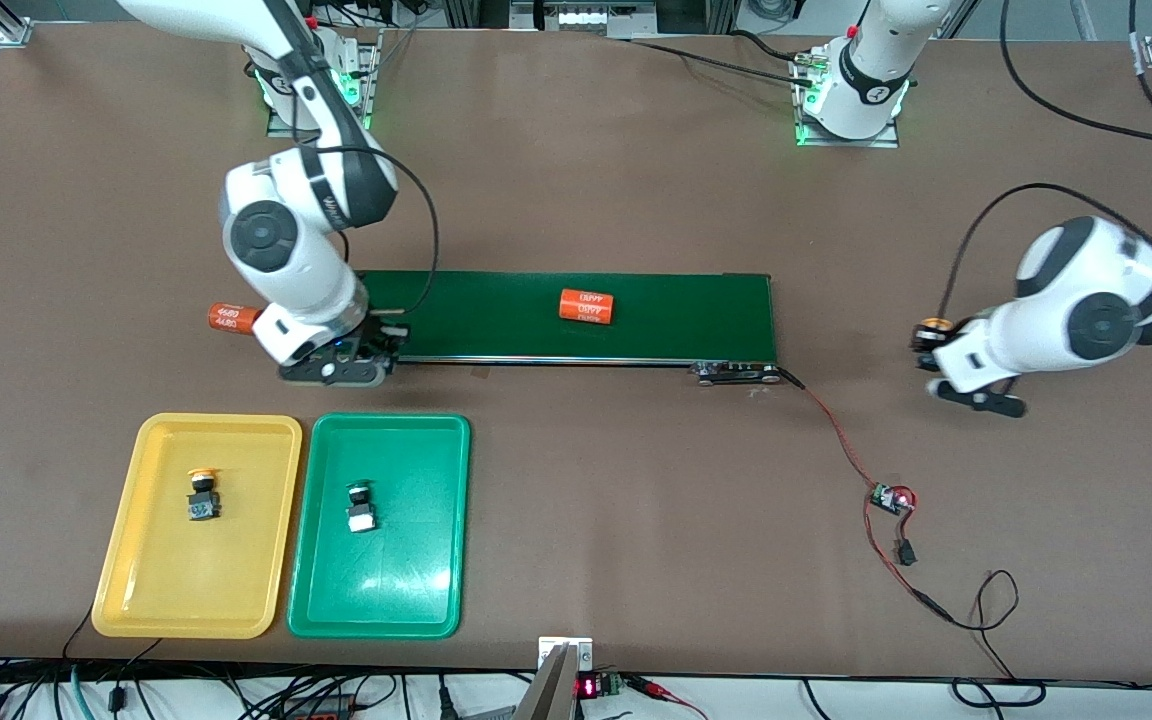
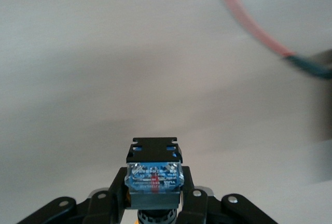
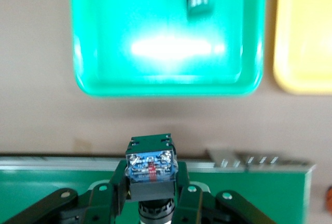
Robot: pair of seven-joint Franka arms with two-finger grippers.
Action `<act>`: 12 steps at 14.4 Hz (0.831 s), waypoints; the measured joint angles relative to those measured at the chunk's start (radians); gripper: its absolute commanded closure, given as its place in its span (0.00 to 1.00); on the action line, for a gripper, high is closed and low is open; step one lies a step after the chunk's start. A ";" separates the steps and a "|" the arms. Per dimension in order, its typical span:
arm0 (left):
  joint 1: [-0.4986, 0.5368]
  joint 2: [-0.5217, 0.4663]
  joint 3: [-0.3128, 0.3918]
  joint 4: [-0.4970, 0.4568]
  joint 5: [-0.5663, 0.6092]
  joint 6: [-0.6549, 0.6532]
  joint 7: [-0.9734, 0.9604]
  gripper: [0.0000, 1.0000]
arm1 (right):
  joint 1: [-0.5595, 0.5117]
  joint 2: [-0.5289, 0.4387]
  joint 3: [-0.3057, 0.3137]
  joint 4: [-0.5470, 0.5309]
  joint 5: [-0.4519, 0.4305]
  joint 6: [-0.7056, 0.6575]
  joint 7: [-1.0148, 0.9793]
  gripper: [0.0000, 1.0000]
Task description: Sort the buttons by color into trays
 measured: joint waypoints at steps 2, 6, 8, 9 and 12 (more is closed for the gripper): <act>-0.076 0.000 -0.013 0.001 -0.055 0.001 -0.076 0.99 | -0.018 0.020 0.000 0.123 0.000 -0.038 -0.029 0.93; -0.248 0.000 -0.042 0.030 -0.076 0.006 -0.269 1.00 | -0.038 0.186 0.000 0.311 0.000 -0.012 -0.041 0.93; -0.377 0.000 -0.043 0.074 -0.077 0.007 -0.392 1.00 | -0.039 0.300 0.000 0.367 0.000 0.081 -0.057 0.93; -0.444 0.000 -0.035 0.100 -0.077 0.007 -0.440 1.00 | -0.044 0.358 0.000 0.381 0.000 0.156 -0.077 0.92; -0.587 -0.001 0.041 0.157 -0.077 0.010 -0.489 1.00 | -0.074 0.493 -0.001 0.403 0.000 0.327 -0.137 0.87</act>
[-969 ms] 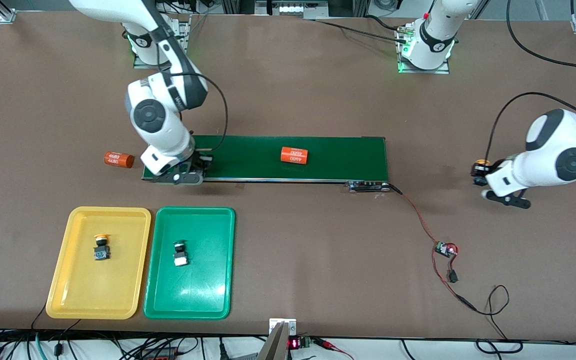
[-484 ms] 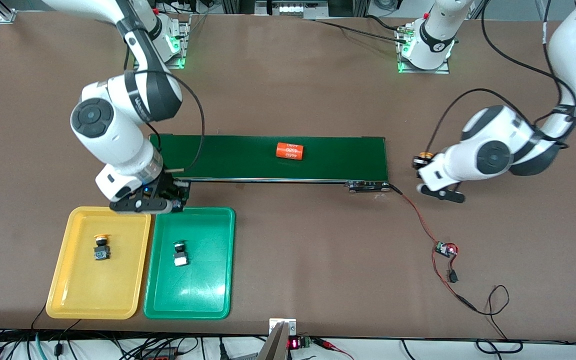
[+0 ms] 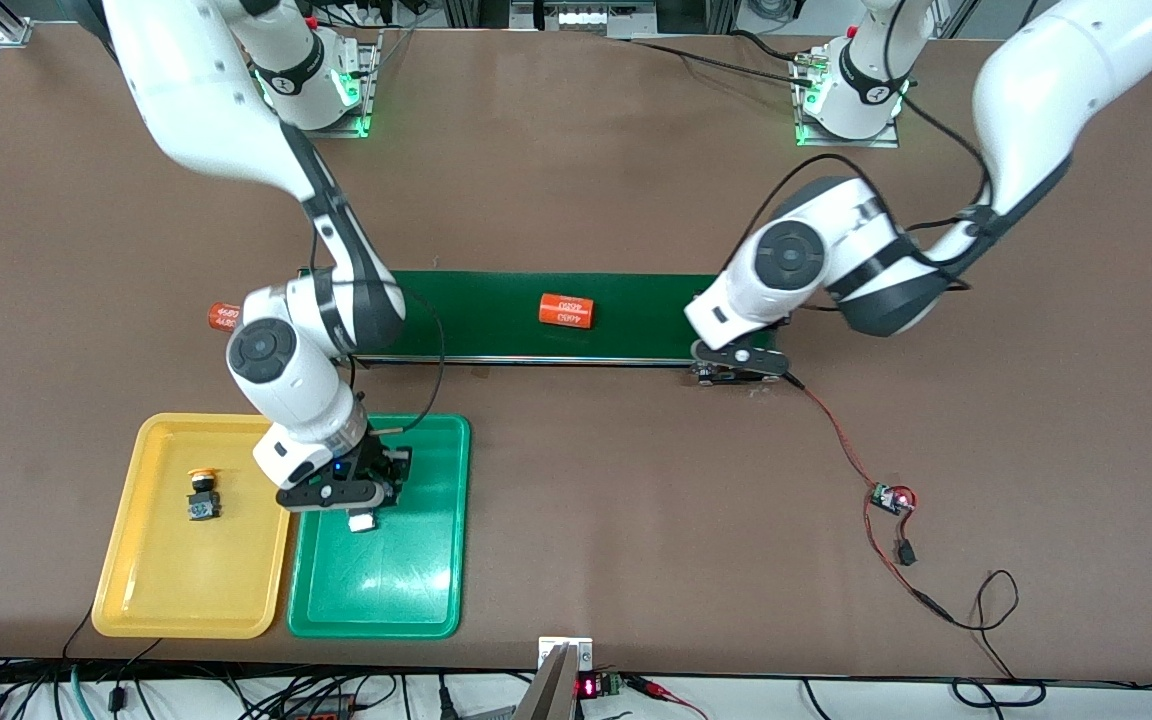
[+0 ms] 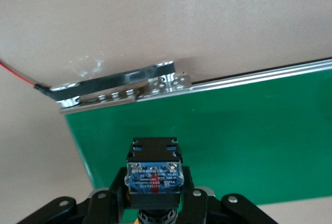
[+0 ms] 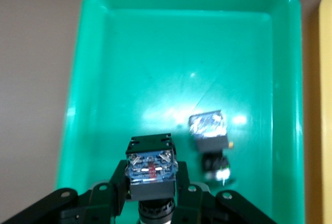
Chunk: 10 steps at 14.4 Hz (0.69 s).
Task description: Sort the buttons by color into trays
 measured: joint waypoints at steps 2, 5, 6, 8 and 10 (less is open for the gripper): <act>-0.015 0.004 0.033 0.006 0.000 0.019 0.000 1.00 | -0.012 0.038 0.000 0.015 0.000 0.023 -0.016 0.57; -0.013 0.015 0.051 0.005 0.000 0.023 0.004 0.99 | -0.014 0.040 0.001 0.033 0.000 0.023 -0.017 0.00; -0.012 0.019 0.053 0.005 0.000 0.024 0.005 0.99 | -0.014 0.040 0.001 0.037 0.000 0.023 -0.017 0.00; -0.012 0.021 0.056 0.004 0.000 0.031 0.005 0.95 | -0.013 0.039 0.001 0.043 0.000 0.022 -0.017 0.00; -0.013 0.022 0.063 0.004 0.000 0.040 0.005 0.90 | -0.013 0.037 0.001 0.044 0.000 0.018 -0.017 0.00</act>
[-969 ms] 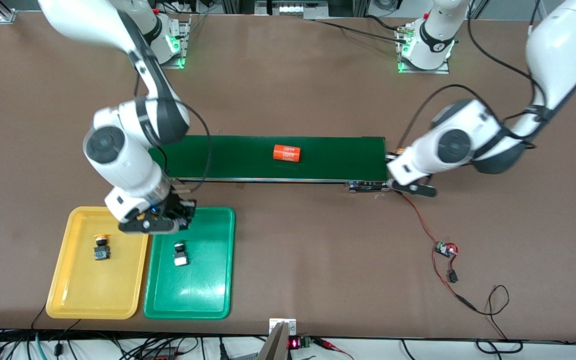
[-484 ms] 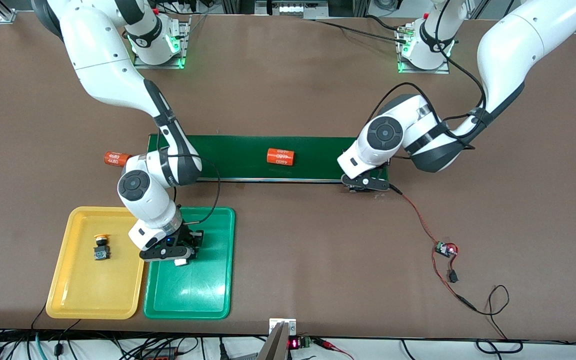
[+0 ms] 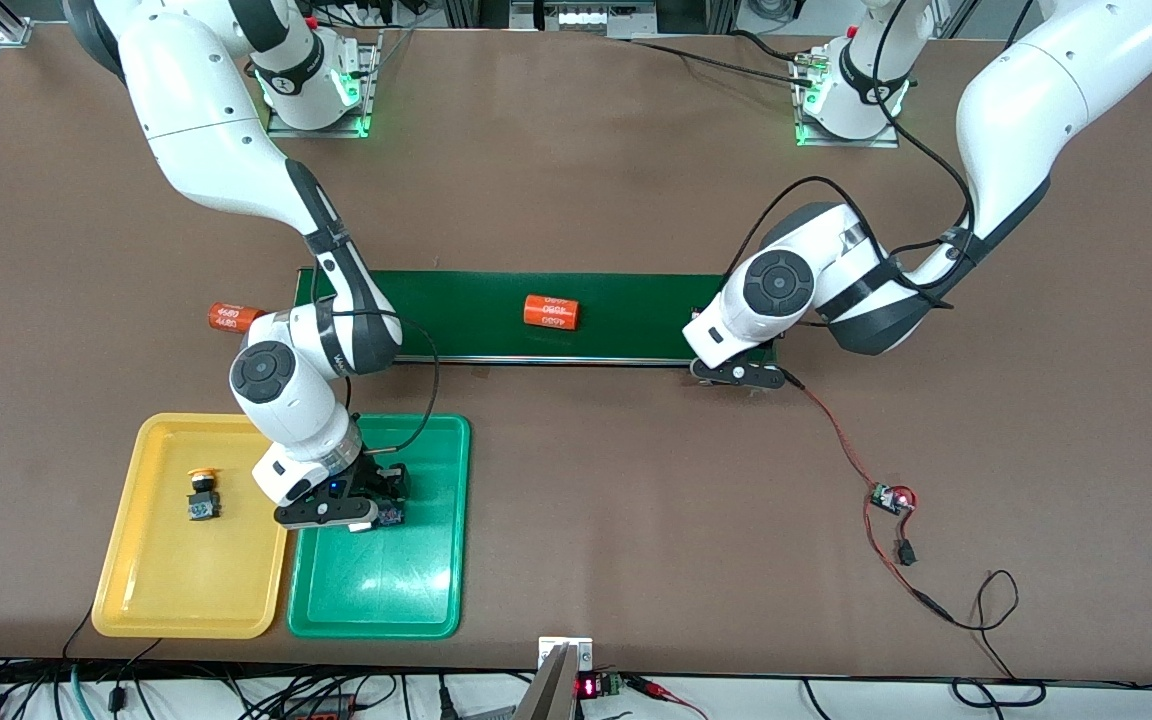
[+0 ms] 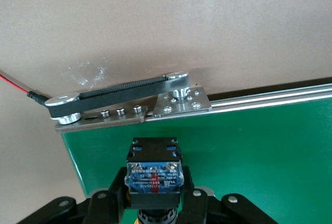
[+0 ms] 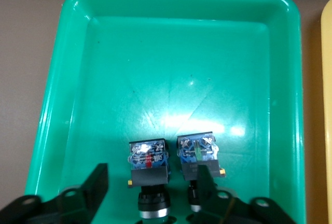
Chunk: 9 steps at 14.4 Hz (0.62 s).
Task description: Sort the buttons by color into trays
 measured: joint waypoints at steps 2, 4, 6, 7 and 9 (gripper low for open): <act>0.000 0.004 0.015 -0.001 0.000 0.001 0.000 0.86 | 0.001 -0.016 0.000 0.001 0.000 -0.057 0.000 0.00; 0.000 0.007 0.022 -0.001 0.000 0.003 0.000 0.68 | 0.003 -0.050 0.001 0.003 0.000 -0.151 0.001 0.00; 0.000 0.008 0.025 -0.005 0.000 0.003 0.000 0.09 | 0.004 -0.105 0.002 0.004 0.001 -0.286 0.020 0.00; 0.000 0.008 0.026 -0.007 0.000 0.003 0.000 0.00 | 0.003 -0.136 0.002 0.001 0.001 -0.349 0.028 0.00; -0.001 0.008 0.024 -0.007 0.000 0.004 0.000 0.00 | 0.001 -0.201 0.002 -0.021 0.001 -0.455 0.032 0.00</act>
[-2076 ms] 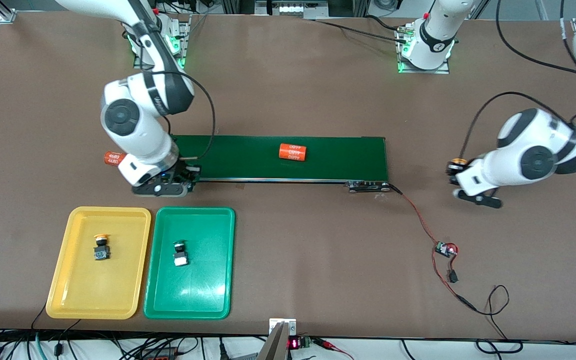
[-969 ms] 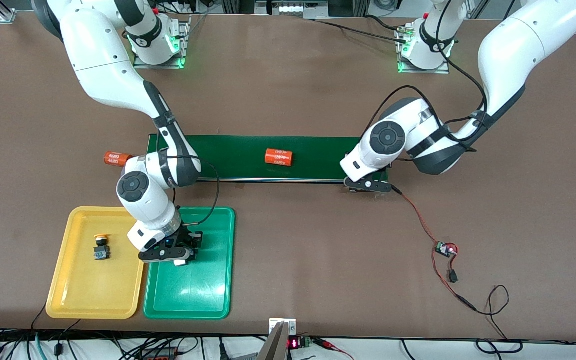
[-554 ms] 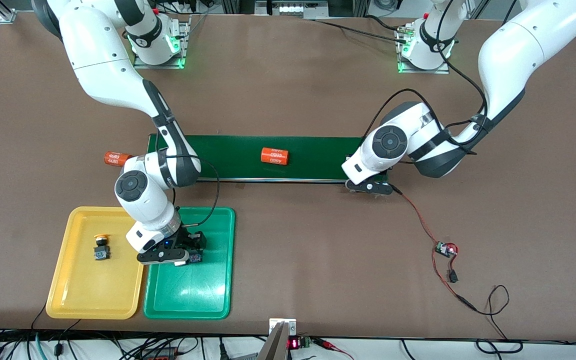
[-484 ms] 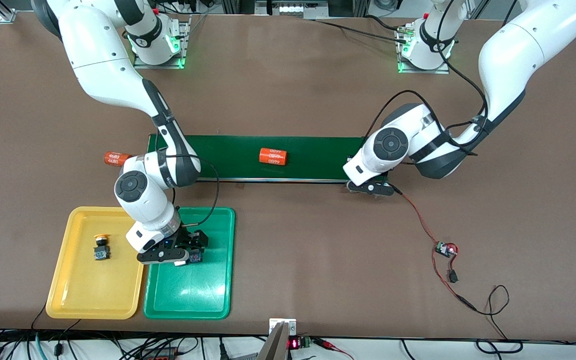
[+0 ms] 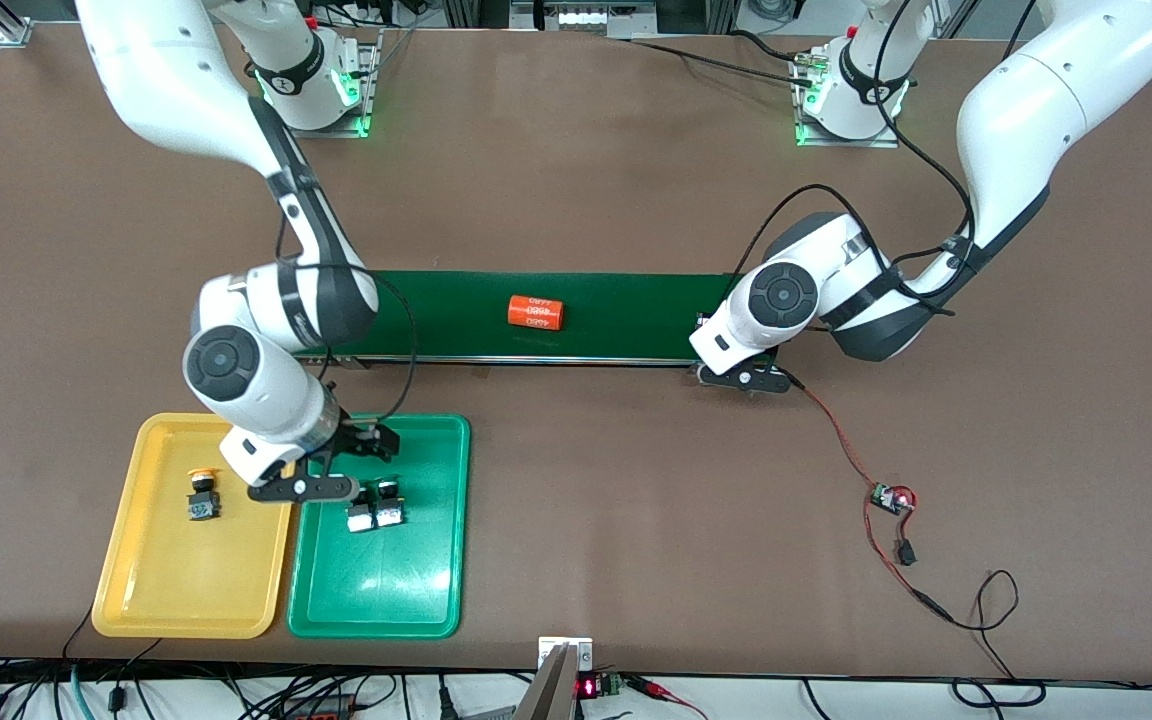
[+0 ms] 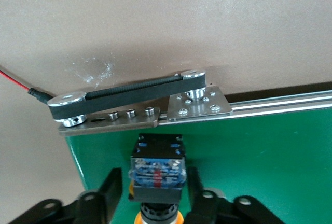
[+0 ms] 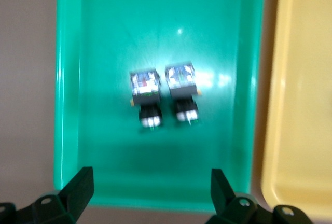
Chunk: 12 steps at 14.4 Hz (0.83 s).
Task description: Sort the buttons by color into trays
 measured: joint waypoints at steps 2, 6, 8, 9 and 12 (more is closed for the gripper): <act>0.002 -0.001 -0.011 0.007 0.000 0.004 0.000 0.00 | 0.000 -0.069 0.000 -0.065 0.000 -0.042 0.001 0.00; 0.017 -0.010 -0.052 0.084 0.000 -0.002 -0.003 0.00 | -0.018 -0.228 -0.002 -0.294 0.000 -0.009 0.004 0.00; 0.026 -0.017 -0.052 0.148 0.000 -0.019 -0.001 0.00 | -0.020 -0.312 -0.001 -0.416 0.000 0.011 0.007 0.00; 0.032 -0.017 -0.051 0.178 0.000 -0.024 0.000 0.00 | -0.019 -0.354 0.002 -0.471 0.001 0.013 0.023 0.00; 0.052 -0.018 -0.035 0.247 0.000 -0.032 0.002 0.00 | -0.005 -0.470 0.012 -0.616 0.001 0.019 0.089 0.00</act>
